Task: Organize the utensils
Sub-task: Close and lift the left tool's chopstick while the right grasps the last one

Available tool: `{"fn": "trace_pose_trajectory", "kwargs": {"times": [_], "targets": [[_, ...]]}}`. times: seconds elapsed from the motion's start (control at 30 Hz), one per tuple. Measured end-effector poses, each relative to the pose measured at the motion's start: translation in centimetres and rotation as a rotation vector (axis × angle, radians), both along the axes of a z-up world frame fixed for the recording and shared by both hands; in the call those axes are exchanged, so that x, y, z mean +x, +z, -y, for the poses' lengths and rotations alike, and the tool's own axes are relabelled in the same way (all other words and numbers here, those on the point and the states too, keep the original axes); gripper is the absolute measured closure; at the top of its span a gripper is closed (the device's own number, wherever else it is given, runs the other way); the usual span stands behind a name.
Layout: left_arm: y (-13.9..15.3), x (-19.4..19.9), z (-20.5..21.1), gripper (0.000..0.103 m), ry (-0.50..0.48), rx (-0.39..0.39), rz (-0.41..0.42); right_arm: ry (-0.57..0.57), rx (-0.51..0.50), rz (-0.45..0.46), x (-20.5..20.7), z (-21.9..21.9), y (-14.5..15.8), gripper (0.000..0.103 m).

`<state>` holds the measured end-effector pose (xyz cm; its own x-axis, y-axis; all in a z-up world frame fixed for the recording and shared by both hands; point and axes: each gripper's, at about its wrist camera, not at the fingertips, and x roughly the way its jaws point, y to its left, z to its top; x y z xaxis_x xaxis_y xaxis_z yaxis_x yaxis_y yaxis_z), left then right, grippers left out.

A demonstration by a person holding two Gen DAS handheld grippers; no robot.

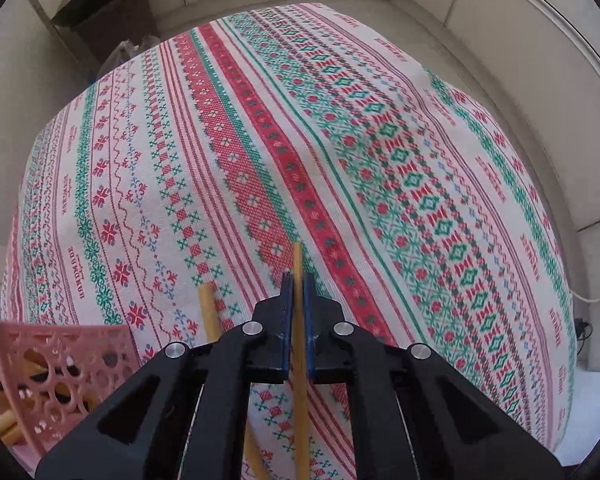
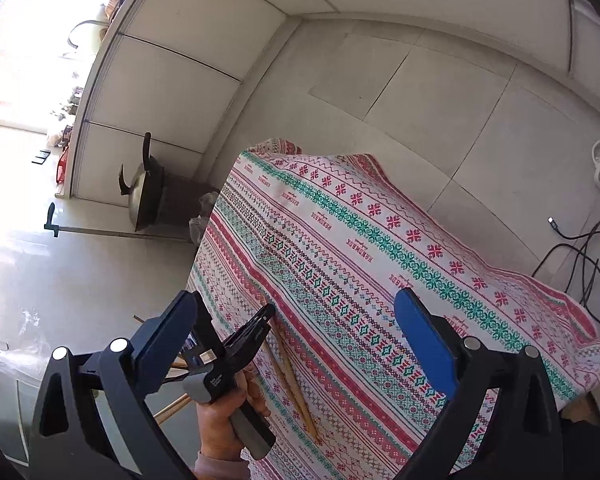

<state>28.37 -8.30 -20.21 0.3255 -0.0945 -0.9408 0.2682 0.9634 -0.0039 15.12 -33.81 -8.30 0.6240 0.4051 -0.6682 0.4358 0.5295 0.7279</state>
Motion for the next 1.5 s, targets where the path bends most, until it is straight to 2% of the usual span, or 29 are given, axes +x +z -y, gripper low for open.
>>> {"fn": "trace_pose_trajectory", "kwargs": {"times": [0.1, 0.27, 0.5, 0.67, 0.73, 0.8, 0.87, 1.07, 1.13, 1.23, 1.3, 1.33, 1.43, 1.5], "targets": [[0.8, -2.4, -0.3, 0.099, -0.001, -0.046, 0.002, 0.009, -0.017, -0.027, 0.6, -0.7, -0.6, 0.007], [4.7, -9.3, -2.5, 0.099, -0.030, -0.137, 0.067, 0.079, -0.089, -0.076, 2.3, -3.6, -2.1, 0.007], [11.5, -19.2, -7.9, 0.099, -0.045, -0.248, 0.162, 0.299, -0.332, -0.091, 5.8, -12.8, -4.2, 0.007], [14.1, -22.4, -11.5, 0.099, -0.039, -0.297, 0.244, 0.438, -0.471, -0.065, 7.7, -19.4, -6.1, 0.009], [14.6, -22.9, -12.5, 0.099, -0.030, -0.309, 0.265, 0.472, -0.513, -0.053, 8.6, -21.2, -6.7, 0.016], [15.1, -22.8, -13.4, 0.099, -0.019, -0.321, 0.283, 0.494, -0.528, -0.053, 9.8, -22.3, -7.3, 0.028], [15.5, -23.0, -14.1, 0.099, -0.015, -0.337, 0.293, 0.505, -0.520, -0.077, 11.1, -23.1, -8.3, 0.033], [16.5, -23.8, -15.7, 0.099, -0.003, -0.366, 0.307, 0.518, -0.531, -0.101, 13.3, -25.5, -10.1, 0.037], [16.7, -23.8, -16.1, 0.099, 0.001, -0.374, 0.312, 0.533, -0.542, -0.116, 14.0, -26.4, -10.8, 0.041], [16.9, -23.9, -16.2, 0.099, 0.005, -0.378, 0.318, 0.540, -0.662, -0.101, 14.1, -27.8, -10.8, 0.056], [17.1, -23.9, -16.2, 0.099, 0.000, -0.376, 0.325, 0.539, -0.663, -0.104, 14.1, -28.0, -11.0, 0.091], [17.2, -23.9, -16.1, 0.099, -0.005, -0.377, 0.328, 0.528, -0.684, -0.116, 14.1, -27.8, -11.0, 0.091], [17.4, -24.0, -15.9, 0.099, -0.013, -0.381, 0.334, 0.526, -0.607, -0.135, 13.7, -26.1, -10.9, 0.095], [17.5, -24.1, -15.8, 0.099, -0.014, -0.382, 0.341, 0.500, -0.600, -0.117, 12.8, -24.3, -10.3, 0.095]]}}
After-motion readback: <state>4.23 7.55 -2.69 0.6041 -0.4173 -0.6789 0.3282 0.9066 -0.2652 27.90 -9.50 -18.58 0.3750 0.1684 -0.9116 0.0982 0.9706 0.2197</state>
